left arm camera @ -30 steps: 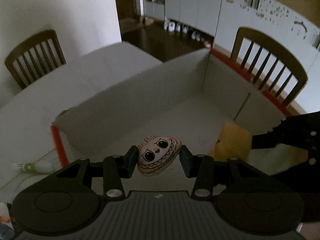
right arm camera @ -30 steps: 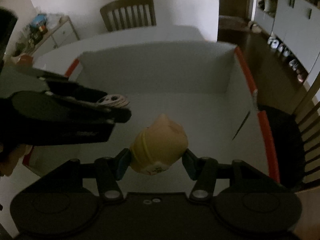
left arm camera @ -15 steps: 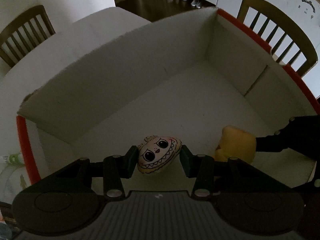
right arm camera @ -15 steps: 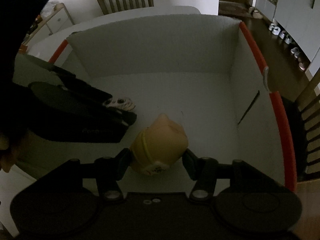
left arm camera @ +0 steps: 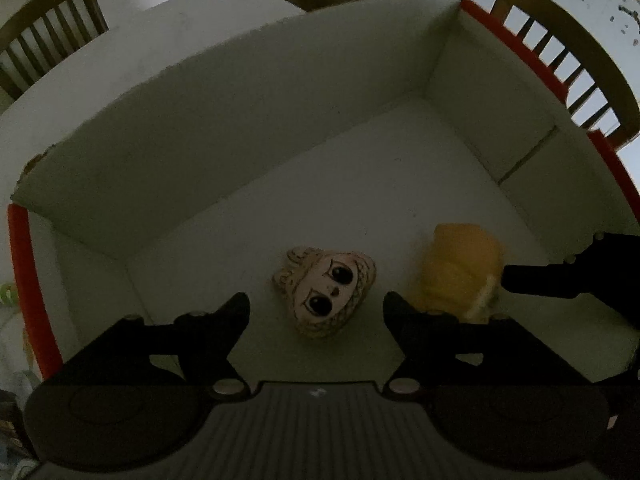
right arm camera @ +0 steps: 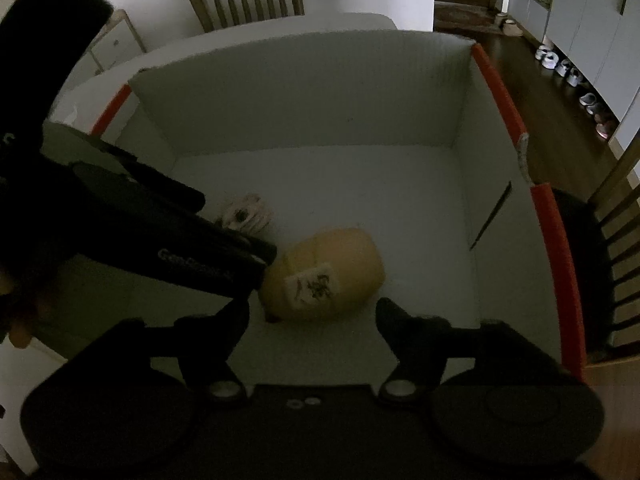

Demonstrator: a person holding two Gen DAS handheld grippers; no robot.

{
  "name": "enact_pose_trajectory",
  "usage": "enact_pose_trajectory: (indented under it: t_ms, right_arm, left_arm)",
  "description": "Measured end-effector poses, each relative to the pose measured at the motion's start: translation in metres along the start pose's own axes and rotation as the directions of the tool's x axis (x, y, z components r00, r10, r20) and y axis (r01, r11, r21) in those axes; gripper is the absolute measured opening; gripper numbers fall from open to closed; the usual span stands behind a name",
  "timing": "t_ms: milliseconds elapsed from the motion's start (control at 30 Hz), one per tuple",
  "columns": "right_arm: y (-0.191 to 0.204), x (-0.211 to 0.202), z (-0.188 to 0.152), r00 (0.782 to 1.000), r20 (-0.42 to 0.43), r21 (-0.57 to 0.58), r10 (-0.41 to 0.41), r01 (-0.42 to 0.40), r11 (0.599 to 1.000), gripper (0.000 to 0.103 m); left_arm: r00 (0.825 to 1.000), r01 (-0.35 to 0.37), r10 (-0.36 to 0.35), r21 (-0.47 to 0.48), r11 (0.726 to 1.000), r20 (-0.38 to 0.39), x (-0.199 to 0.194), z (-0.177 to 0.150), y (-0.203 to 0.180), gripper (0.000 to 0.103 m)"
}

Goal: Organize objects
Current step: 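Lower both items into the box and open both tools, then withdraw both tools from the box back over the table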

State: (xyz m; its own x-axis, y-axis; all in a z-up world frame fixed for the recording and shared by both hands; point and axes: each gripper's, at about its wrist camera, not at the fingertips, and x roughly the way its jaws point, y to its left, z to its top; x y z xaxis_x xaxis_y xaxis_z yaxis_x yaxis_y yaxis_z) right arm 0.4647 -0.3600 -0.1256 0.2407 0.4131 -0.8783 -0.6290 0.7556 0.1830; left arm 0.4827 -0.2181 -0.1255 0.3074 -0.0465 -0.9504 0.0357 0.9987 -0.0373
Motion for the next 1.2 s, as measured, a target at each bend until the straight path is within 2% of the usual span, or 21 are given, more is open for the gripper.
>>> enact_pose_trajectory:
  t_ms: [67, 233, 300, 467, 900, 1200]
  right_arm:
    - [-0.001, -0.007, -0.001, 1.000, 0.016, 0.000, 0.013, -0.013, 1.000, 0.076]
    - [0.000, -0.029, -0.006, 0.997, 0.065, -0.023, 0.040, -0.038, 0.999, 0.077]
    - [0.003, -0.040, -0.009, 0.996, 0.082, -0.027, 0.048, -0.046, 0.999, 0.077]
    - [0.002, -0.059, -0.016, 0.991, 0.120, -0.045, 0.054, -0.049, 0.998, 0.077]
    - [0.039, -0.097, -0.022, 0.974, 0.217, -0.062, 0.060, -0.048, 0.997, 0.078]
    - [0.074, -0.112, -0.031, 0.962, 0.270, -0.024, 0.038, -0.033, 0.999, 0.078]
  left_arm:
    - [1.000, 0.004, -0.004, -0.016, 1.000, 0.008, -0.003, -0.001, 0.002, 0.078]
    - [0.998, 0.029, -0.026, -0.048, 0.998, 0.058, -0.023, -0.005, 0.010, 0.079]
    - [0.995, 0.054, -0.049, -0.054, 0.997, 0.092, -0.035, -0.009, 0.013, 0.079]
    - [0.983, 0.059, -0.050, -0.047, 0.997, 0.175, -0.065, -0.021, 0.010, 0.079]
    - [0.926, 0.122, -0.083, -0.085, 0.989, 0.367, -0.135, -0.083, 0.027, 0.079]
    - [0.884, 0.115, -0.055, -0.102, 0.988, 0.465, -0.169, -0.136, 0.058, 0.079]
